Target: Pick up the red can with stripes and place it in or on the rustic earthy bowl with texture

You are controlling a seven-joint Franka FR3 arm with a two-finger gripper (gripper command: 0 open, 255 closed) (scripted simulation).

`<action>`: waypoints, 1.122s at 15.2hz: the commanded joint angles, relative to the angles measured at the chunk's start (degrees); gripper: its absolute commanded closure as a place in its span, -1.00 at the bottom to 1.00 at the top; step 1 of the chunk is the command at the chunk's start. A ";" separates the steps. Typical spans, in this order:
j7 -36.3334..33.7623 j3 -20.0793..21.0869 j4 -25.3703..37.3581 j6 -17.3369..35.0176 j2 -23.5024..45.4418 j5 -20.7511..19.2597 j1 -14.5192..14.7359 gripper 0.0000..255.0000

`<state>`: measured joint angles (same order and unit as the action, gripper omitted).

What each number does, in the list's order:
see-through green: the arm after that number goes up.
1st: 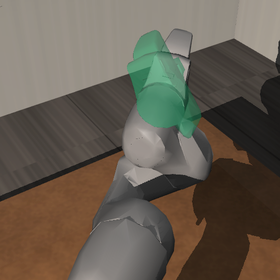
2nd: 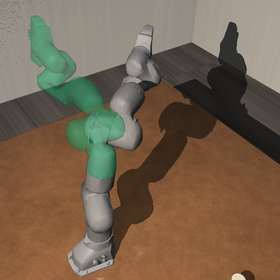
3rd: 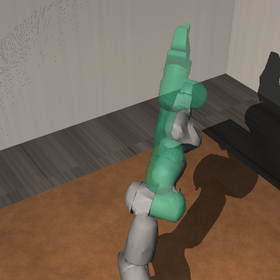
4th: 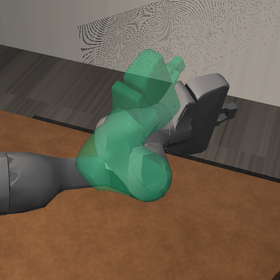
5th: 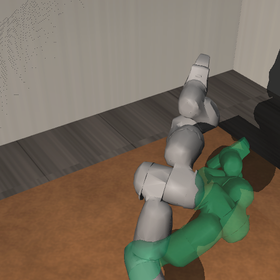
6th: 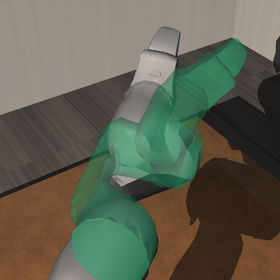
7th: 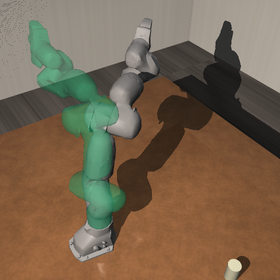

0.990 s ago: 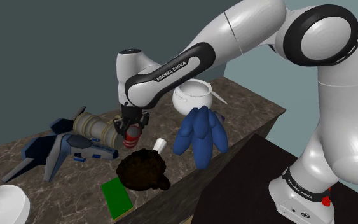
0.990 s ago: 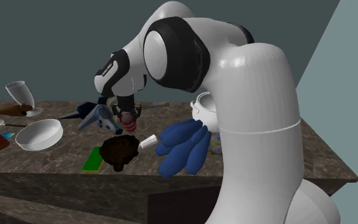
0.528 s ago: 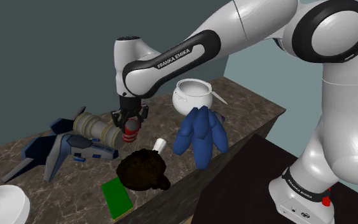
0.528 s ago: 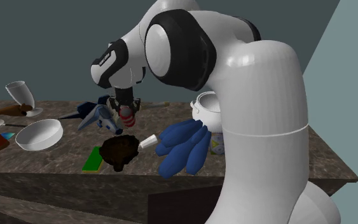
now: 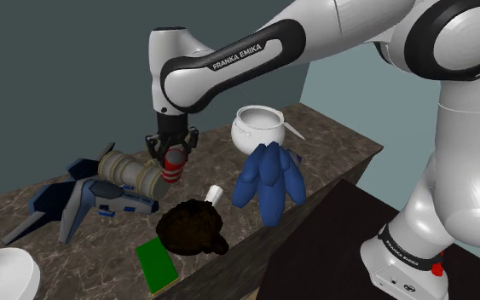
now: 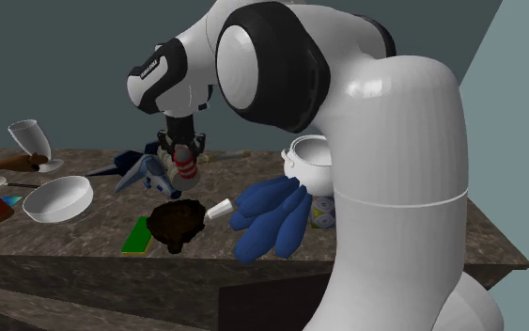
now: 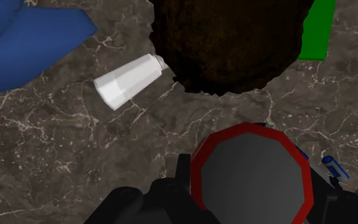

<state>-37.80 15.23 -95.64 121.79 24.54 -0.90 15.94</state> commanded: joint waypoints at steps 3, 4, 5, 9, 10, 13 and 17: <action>-0.01 0.18 1.14 -2.47 -1.37 0.32 -0.11 1.00; -0.02 0.21 1.56 -3.14 -1.62 0.38 -0.13 1.00; -0.03 0.24 1.99 -3.80 -1.87 0.43 -0.14 1.00; -1.36 1.03 -1.56 -3.96 -5.77 1.18 0.41 1.00; -2.04 1.42 -3.59 -3.50 -7.44 1.52 0.72 1.00; -4.10 2.64 -9.11 -2.44 -12.23 2.62 1.77 1.00; -7.01 4.41 -15.31 -1.65 -18.15 4.27 3.40 1.00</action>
<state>-43.93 19.18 -109.38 119.90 7.84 2.97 18.88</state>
